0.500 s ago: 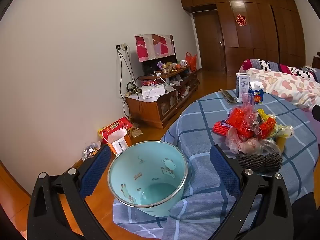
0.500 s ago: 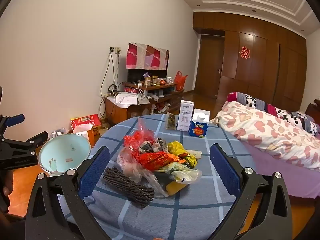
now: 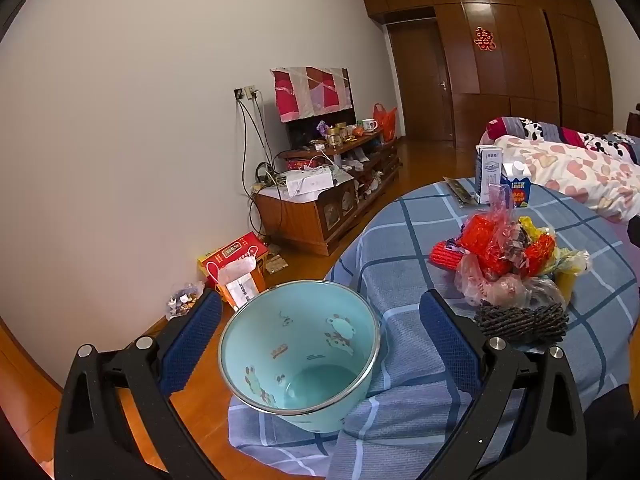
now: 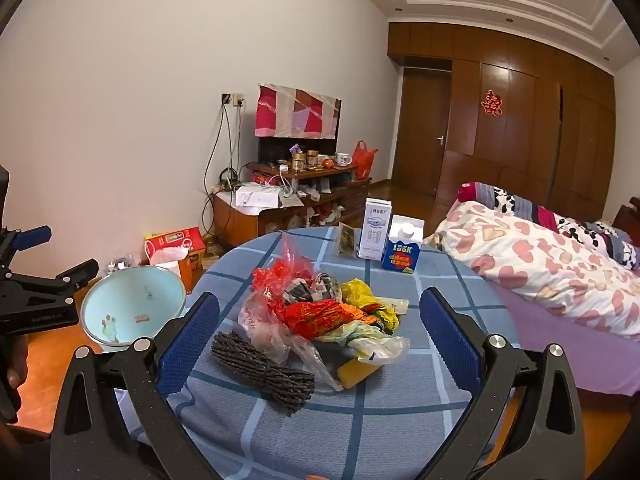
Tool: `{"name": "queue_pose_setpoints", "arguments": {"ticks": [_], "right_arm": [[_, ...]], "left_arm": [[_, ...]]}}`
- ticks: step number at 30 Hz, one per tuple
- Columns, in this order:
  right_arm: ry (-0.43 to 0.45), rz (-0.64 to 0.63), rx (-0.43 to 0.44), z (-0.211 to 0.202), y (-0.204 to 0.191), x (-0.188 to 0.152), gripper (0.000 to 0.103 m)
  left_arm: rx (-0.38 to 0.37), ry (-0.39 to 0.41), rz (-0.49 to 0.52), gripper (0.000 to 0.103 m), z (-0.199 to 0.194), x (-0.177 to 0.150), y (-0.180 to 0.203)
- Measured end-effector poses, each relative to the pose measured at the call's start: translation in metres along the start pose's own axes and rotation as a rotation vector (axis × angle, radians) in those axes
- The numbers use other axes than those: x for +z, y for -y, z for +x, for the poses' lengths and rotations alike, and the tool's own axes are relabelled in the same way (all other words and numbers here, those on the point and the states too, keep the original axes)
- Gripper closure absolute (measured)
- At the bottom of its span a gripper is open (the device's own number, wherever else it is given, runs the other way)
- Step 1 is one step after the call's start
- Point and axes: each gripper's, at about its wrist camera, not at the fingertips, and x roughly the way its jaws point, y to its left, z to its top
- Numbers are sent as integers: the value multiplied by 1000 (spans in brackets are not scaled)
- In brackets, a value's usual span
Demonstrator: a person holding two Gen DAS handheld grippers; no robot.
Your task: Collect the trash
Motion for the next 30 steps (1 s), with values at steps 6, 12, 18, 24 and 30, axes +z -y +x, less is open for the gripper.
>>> {"name": "queue_pose_setpoints", "arguments": {"ticks": [6,12,18,24,30], "right_arm": [[-2,2,6,1,3,-1,5],[-3,5,8,0,3,-1,5],[-8,11,6,4,5,-5,5],[-12,14,7,5,5,-7,5],[-12,14,7,5,5,-7,5]], "left_arm": [[8,-8,-7,6,-1,4,-2],[11,-9,-10,6,-1,5,-6],[9,-11,-9,6,1,4,-6],[14,-12,-4,6,2,4,-7],[16,-12,-3,6,2,3,-14]]}}
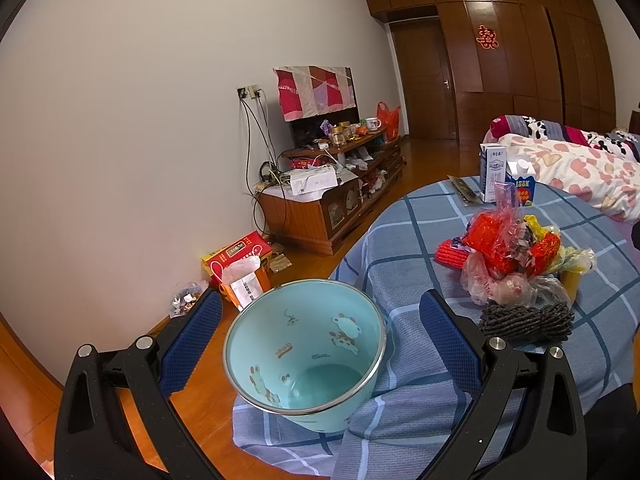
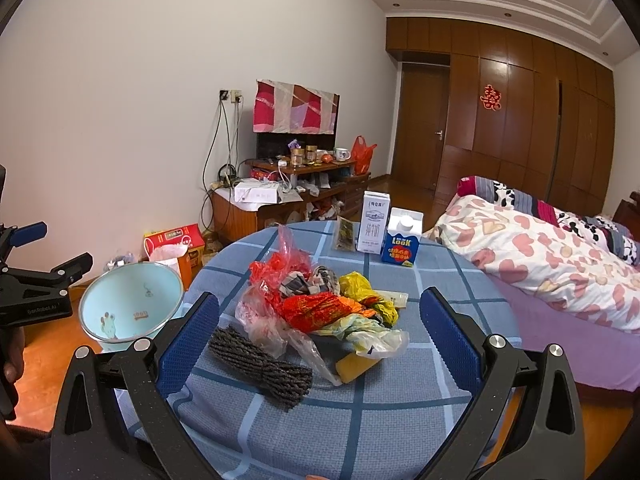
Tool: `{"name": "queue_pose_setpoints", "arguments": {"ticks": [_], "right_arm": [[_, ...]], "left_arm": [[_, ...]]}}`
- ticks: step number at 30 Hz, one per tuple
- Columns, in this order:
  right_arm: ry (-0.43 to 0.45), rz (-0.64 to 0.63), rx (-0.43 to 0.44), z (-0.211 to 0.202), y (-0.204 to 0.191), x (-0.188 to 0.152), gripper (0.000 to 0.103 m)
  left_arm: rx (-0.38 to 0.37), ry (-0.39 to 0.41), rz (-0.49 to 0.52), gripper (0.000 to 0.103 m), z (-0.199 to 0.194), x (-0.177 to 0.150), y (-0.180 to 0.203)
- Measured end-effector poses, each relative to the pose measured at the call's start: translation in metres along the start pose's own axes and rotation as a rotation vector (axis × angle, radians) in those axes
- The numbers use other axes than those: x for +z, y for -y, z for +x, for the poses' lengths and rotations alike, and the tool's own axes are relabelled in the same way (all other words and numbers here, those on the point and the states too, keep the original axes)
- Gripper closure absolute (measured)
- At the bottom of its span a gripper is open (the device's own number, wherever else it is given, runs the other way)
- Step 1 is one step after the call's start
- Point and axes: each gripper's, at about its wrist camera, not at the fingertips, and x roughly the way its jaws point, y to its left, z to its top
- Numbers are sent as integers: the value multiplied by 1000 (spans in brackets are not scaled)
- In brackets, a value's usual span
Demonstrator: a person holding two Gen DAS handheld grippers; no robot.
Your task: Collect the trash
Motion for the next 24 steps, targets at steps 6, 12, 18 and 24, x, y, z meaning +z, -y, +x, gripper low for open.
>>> {"name": "queue_pose_setpoints", "arguments": {"ticks": [6,12,18,24], "right_arm": [[-2,0,1,0,0,-1,5],[-3,1,1,0,0,-4,5],[-7,3,3,0,1,-5,5],[-8,3,3,1,1,-6,5]], "left_arm": [[1,-2,2,6,1,0,6],[3,-3,3,6,1,-1,6],[4,-6,6,6,2,-2,6],[6,-6,7,6,3,-3,7]]}}
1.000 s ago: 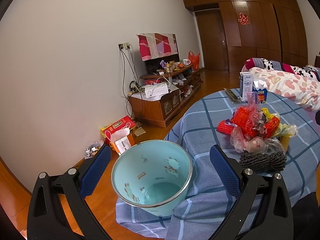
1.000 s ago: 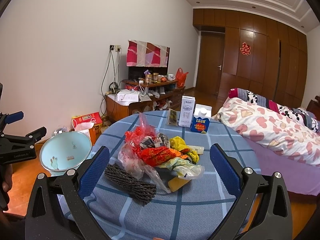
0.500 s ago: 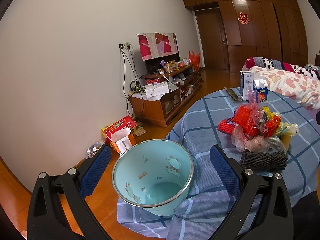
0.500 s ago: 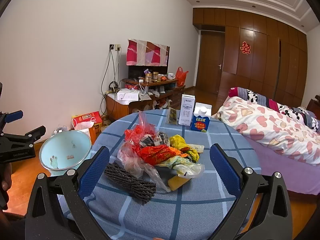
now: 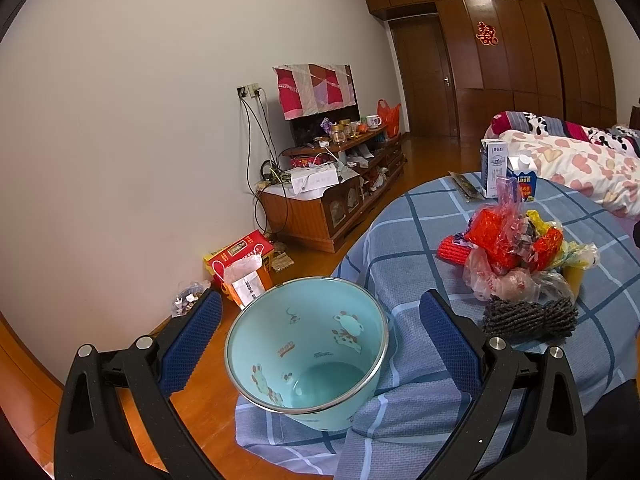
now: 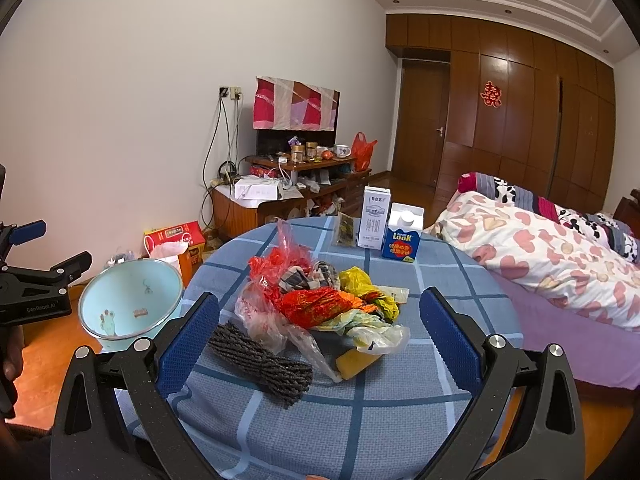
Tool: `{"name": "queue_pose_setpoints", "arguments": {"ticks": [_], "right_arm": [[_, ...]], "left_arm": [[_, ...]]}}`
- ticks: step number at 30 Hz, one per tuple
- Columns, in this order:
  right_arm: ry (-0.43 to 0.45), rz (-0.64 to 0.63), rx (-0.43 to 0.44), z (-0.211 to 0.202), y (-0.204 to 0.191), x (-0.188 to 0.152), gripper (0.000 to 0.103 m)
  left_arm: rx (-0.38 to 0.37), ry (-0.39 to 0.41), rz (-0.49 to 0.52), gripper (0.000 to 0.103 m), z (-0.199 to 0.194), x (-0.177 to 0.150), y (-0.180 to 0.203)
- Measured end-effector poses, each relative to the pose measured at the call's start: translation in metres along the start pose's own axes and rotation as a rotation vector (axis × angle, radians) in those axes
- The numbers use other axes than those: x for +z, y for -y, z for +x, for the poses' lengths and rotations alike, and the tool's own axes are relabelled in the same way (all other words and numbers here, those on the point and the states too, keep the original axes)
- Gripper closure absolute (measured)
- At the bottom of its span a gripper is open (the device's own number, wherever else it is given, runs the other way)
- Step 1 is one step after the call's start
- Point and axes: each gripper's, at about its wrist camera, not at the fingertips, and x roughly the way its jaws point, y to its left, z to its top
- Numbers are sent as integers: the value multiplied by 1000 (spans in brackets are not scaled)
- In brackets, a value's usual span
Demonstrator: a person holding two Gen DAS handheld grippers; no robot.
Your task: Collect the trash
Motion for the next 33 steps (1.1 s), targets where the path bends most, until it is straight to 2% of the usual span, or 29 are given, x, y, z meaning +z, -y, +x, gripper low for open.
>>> {"name": "queue_pose_setpoints", "arguments": {"ticks": [24,33], "right_arm": [[-9,4,-10,4,5,-5,5],[-48,32,-96,29,34,-21,5]], "left_arm": [[8,-6,8,6,2,-3,2],[10,-49,48,6,26,-14,26]]}}
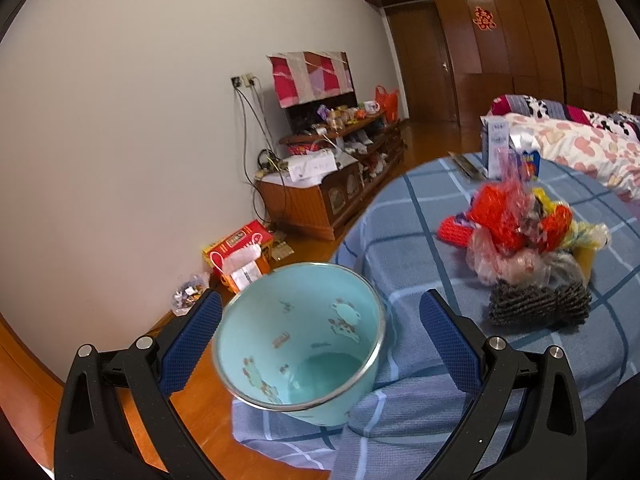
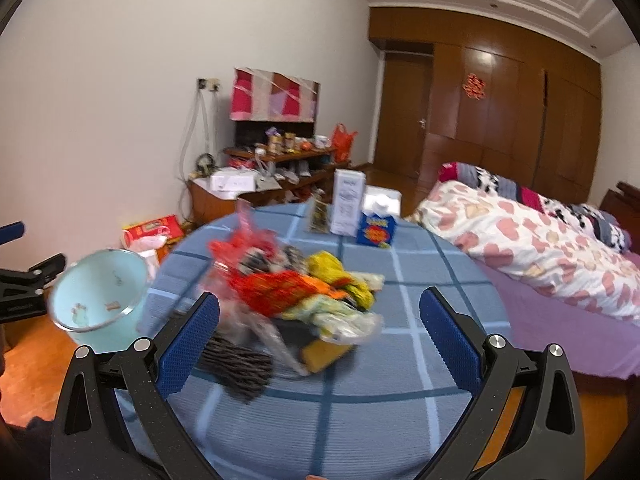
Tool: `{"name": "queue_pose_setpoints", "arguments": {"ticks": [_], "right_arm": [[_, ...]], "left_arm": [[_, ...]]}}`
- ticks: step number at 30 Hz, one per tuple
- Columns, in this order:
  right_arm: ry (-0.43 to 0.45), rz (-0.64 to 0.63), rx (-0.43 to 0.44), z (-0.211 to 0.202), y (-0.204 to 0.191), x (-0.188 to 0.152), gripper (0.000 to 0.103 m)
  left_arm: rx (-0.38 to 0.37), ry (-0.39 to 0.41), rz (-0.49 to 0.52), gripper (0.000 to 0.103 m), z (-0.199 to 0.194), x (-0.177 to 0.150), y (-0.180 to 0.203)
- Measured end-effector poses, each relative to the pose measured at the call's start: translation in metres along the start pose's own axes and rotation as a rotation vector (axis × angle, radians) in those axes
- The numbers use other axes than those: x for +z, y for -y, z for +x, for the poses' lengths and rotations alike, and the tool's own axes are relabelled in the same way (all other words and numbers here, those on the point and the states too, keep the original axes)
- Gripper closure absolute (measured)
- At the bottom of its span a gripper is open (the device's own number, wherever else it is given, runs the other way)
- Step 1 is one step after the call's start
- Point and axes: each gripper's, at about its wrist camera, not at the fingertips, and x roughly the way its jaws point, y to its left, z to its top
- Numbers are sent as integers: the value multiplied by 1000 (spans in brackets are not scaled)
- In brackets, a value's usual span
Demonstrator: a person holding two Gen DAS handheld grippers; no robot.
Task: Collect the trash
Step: 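Reach the left tool to the dark mesh scrubber and close on it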
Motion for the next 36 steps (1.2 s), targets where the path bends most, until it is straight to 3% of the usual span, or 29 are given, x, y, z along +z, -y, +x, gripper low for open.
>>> {"name": "queue_pose_setpoints", "arguments": {"ticks": [15,21,22,25,26,28,30,36], "right_arm": [[-97,108,-108,53,65,-47,5],[-146,130,-116,70,77,-62,5],[-148,133,-117,71,79,-63,5],[-152,146,-108,73,82,-66,5],[-152,150,-106,73,82,-66,5],[-147,156,-104,73,84,-66,5],[-141,162,-102,71,84,-64,5],[-89,176,-90,58,84,-51,5]], "left_arm": [[-146,-27,97,6,39,-6,100],[-212,-86,107,8,61,-16,128],[-229,-89,110,12,62,-17,132],[-293,-92,117,46,62,-19,139],[-312,-91,121,62,61,-18,142],[-336,-84,133,82,58,-17,148],[-342,-81,140,90,56,-17,151],[-355,-62,137,93,44,-12,136]]}}
